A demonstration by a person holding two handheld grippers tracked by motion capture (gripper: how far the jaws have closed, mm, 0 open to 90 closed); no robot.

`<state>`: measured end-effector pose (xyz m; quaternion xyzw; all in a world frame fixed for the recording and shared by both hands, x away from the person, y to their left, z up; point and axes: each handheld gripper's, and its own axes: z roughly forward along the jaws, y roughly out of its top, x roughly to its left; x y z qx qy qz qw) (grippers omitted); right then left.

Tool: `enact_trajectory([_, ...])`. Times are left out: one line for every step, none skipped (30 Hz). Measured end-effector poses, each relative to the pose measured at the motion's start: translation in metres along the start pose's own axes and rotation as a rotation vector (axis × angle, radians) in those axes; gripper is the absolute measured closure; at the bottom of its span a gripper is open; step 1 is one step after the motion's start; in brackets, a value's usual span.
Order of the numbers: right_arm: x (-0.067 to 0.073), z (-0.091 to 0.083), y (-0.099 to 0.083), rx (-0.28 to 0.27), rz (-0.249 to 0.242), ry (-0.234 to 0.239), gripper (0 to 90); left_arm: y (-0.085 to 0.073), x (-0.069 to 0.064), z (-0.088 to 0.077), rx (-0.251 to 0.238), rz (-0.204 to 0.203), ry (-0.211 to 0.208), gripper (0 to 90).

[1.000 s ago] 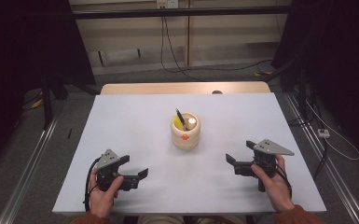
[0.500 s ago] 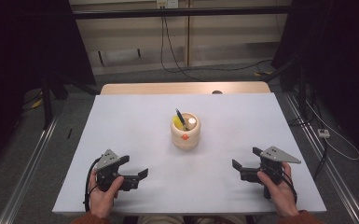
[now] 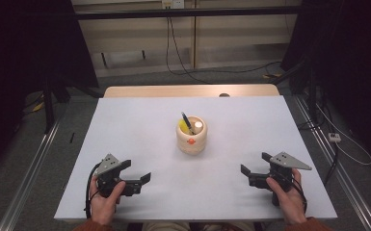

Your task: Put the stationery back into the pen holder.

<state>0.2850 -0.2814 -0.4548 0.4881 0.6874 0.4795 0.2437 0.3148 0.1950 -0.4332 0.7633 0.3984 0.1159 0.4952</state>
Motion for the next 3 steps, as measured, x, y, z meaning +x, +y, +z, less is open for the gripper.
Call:
enact_trajectory([-0.0001,-0.0001,0.0002,-0.001,0.000,0.001,4.0,-0.0001,0.0003,0.0000,0.000,0.001,-0.001,5.9])
enact_trajectory([-0.0003,-0.0001,0.0004,-0.003,0.000,0.001,4.0,0.0001,0.0005,0.0000,0.005,0.000,-0.001,5.9])
enact_trajectory([-0.0005,0.0001,0.0004,-0.004,0.000,-0.001,4.1,0.0003,0.0008,0.0002,0.007,-0.001,-0.002,5.9])
